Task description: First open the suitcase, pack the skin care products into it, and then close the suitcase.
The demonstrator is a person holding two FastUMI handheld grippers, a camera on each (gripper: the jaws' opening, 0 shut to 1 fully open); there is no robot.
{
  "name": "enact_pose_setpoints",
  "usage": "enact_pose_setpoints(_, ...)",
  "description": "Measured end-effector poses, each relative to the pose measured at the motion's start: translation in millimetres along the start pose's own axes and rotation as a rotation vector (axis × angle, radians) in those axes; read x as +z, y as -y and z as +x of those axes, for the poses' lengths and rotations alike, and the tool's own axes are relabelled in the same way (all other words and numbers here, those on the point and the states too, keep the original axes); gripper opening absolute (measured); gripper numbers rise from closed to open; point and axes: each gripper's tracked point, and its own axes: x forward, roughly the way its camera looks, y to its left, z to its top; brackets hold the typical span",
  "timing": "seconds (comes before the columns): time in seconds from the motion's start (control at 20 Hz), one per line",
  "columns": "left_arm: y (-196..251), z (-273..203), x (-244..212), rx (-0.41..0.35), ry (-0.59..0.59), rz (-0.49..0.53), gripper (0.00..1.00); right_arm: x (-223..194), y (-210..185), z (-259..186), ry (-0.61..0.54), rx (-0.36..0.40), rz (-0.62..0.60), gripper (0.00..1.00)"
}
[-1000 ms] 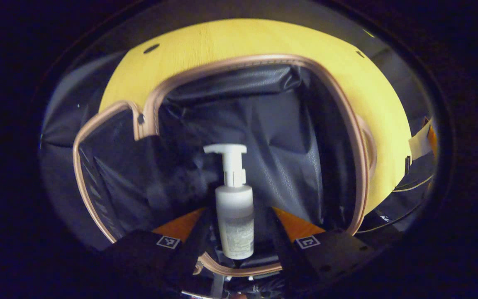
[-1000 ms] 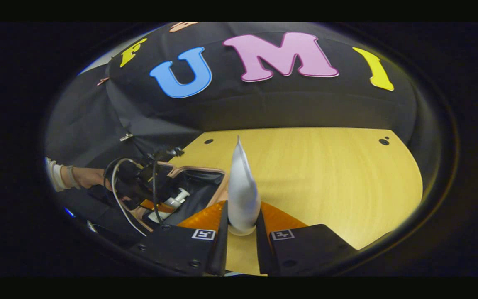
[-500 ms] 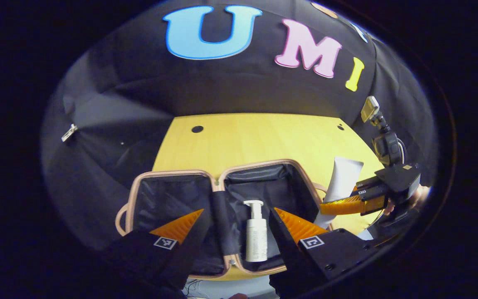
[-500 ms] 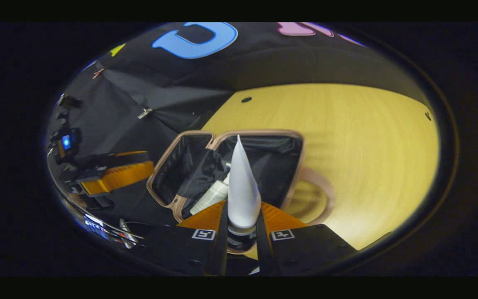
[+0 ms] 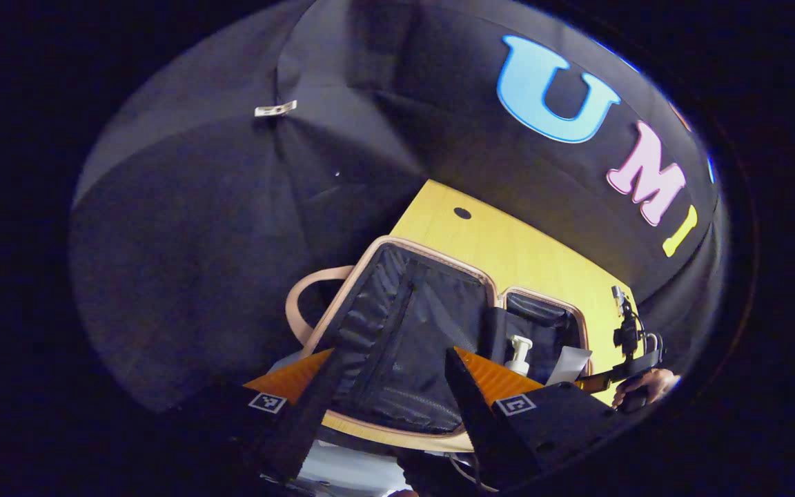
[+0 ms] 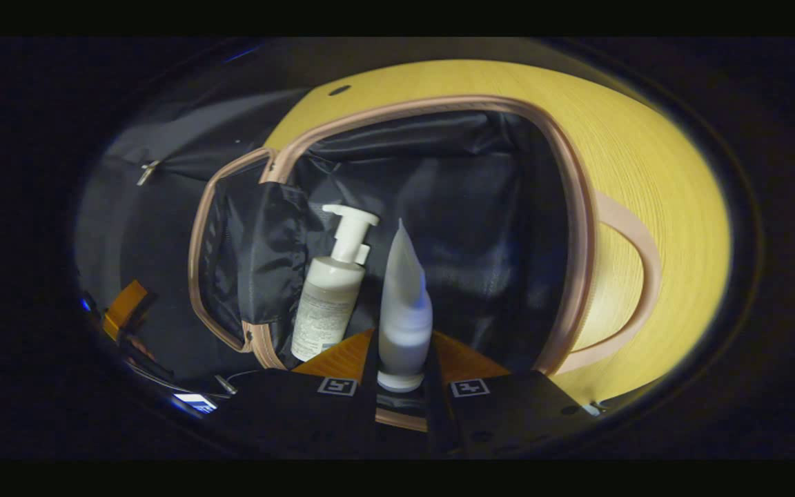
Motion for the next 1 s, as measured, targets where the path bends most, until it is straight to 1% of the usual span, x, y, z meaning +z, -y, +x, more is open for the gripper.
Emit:
enact_pose_setpoints(0.05,-17,4,6,0.018,-0.008,-0.028,0.94,3,7,2,0.017,-0.039,0.020,0.27)
enact_pose_setpoints(0.1,-30,7,6,0.037,-0.013,-0.043,0.94,6,17,1,0.035,-0.083,0.018,0.37)
enact_pose_setpoints(0.15,-45,12,8,0.057,-0.013,-0.052,0.94,5,20,-2,0.045,-0.089,0.022,0.40)
enact_pose_setpoints(0.2,-55,20,11,0.072,-0.017,-0.056,0.94,5,17,-7,0.056,-0.070,0.034,0.32)
enact_pose_setpoints(0.25,-64,25,13,0.085,-0.028,-0.060,0.94,6,11,-15,0.068,-0.040,0.041,0.40)
enact_pose_setpoints(0.3,-73,32,15,0.106,-0.029,-0.062,0.94,6,5,-25,0.088,-0.013,0.039,0.57)
enact_pose_setpoints(0.35,-81,40,19,0.115,-0.040,-0.063,0.94,10,2,-35,0.132,0.019,0.028,0.57)
enact_pose_setpoints(0.4,-86,44,23,0.126,-0.049,-0.067,0.94,16,-6,-50,0.184,0.062,0.013,0.72)
enact_pose_setpoints(0.45,-91,51,29,0.128,-0.060,-0.069,0.94,23,-11,-69,0.245,0.104,-0.015,0.72)
enact_pose_setpoints(0.5,-94,58,34,0.114,-0.072,-0.072,0.94,31,-12,-85,0.310,0.129,-0.035,0.64)
enact_pose_setpoints(0.6,-103,71,45,0.117,-0.094,-0.067,0.94,43,-15,-117,0.408,0.187,-0.057,0.81)
enact_pose_setpoints(0.7,-113,90,42,0.144,-0.147,-0.062,0.94,56,-20,-145,0.496,0.244,-0.064,0.81)
enact_pose_setpoints(0.85,-124,118,34,0.175,-0.217,-0.054,0.94,67,-10,-174,0.590,0.246,-0.072,0.81)
enact_pose_setpoints(0.95,-130,137,24,0.183,-0.271,-0.072,0.94,69,3,-180,0.609,0.225,-0.036,0.81)
enact_pose_setpoints(1.0,-136,145,19,0.208,-0.300,-0.072,0.94,70,13,-181,0.613,0.203,-0.023,0.81)
